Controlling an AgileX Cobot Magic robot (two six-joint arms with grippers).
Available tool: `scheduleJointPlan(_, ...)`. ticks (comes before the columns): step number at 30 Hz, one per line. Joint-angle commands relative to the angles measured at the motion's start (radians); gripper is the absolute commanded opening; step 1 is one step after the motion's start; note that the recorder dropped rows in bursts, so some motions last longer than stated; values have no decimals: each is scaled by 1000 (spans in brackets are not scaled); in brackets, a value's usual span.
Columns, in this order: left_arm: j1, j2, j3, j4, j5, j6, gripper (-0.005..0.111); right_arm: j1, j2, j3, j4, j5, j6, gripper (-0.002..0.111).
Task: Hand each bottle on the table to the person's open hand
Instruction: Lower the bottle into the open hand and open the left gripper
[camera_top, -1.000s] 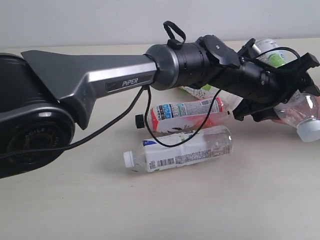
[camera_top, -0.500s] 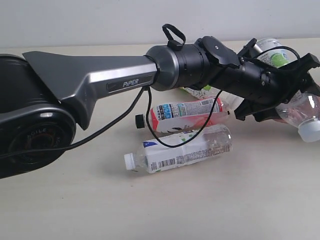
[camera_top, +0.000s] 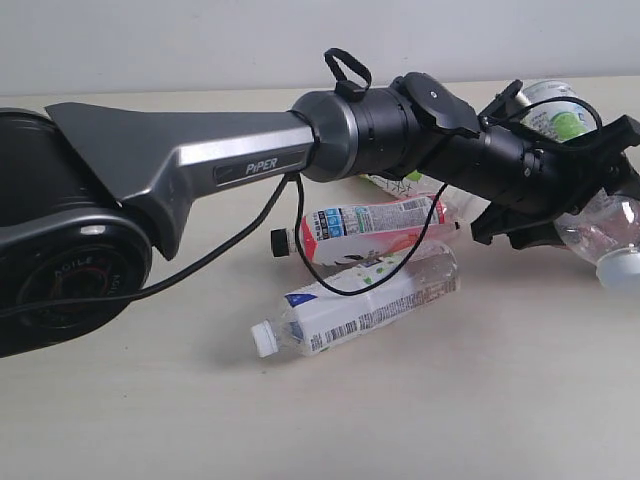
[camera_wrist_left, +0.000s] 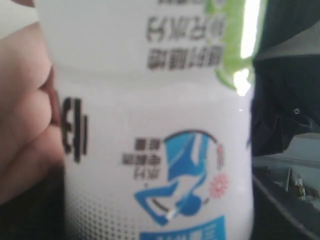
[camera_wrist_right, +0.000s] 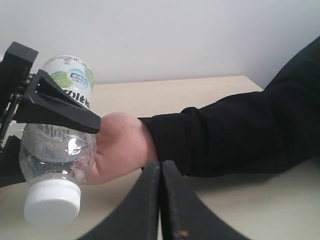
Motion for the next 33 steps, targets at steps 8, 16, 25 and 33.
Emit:
scheduleJointPlan(8,-1,1,-5,-6,27,53,83,-4,-6,4,0,-9,-3,0)
scheduleJointPlan(16,2,1,-5,-6,50,54,82,-4,-6,4,0,-7,-3,0)
scheduleJointPlan(25,13,1,-5,-12,-6,50,1,-4,-6,4,0,-7,-3,0)
scheduleJointPlan(33,39,-36,-5,-50,-10,50,0,-4,-6,4,0,-7,-3,0)
